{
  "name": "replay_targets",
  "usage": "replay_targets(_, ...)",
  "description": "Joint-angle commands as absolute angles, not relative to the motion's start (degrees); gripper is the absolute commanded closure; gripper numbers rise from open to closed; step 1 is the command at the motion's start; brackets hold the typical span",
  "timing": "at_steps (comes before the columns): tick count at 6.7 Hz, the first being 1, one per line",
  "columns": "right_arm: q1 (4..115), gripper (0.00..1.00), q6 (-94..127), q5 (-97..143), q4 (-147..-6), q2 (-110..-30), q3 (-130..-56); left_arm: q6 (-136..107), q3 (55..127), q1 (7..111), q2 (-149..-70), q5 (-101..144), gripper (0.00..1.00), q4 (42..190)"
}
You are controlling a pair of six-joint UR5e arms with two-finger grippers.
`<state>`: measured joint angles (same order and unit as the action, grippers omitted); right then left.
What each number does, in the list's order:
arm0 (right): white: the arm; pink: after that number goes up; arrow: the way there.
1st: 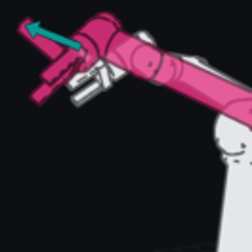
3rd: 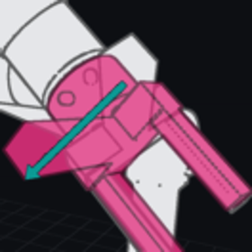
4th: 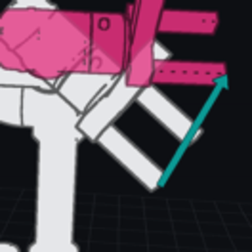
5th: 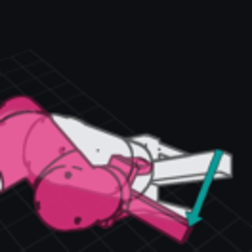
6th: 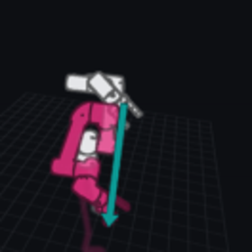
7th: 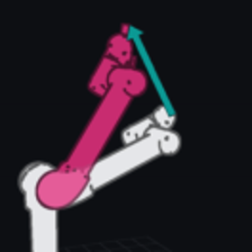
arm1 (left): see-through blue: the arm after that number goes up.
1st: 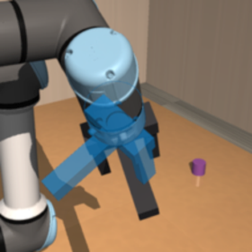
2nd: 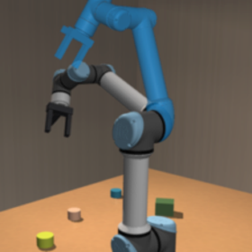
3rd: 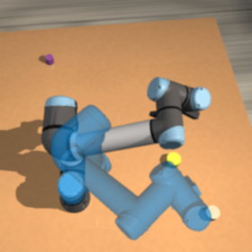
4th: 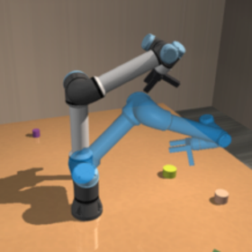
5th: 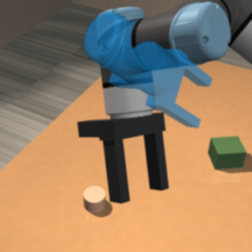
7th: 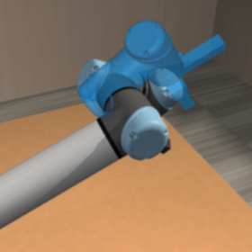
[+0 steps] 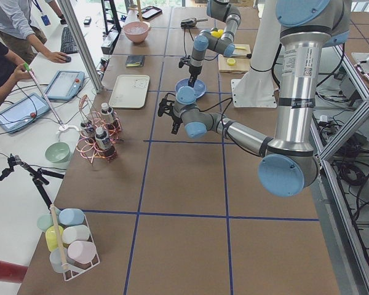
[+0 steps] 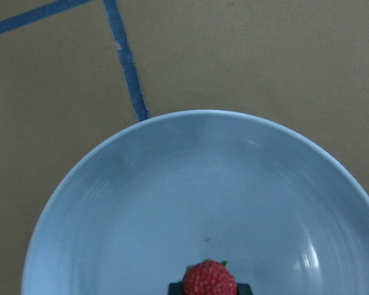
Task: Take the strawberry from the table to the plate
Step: 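Lower the strawberry onto the plate center and open the right gripper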
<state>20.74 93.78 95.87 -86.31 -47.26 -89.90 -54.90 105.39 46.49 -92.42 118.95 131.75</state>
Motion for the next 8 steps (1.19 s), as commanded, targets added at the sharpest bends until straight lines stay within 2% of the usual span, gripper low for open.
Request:
replay_targets(1, 20.74, 1.00, 93.43, 95.89, -86.31, -47.20, -89.74, -54.93, 105.38, 46.49, -92.29, 118.92, 0.26, 131.75)
replay_targets(8, 20.65, 1.00, 92.90, 95.89, -86.48, -45.97, -87.98, -54.93, 105.21, 46.41, -92.46, 118.92, 0.26, 131.75)
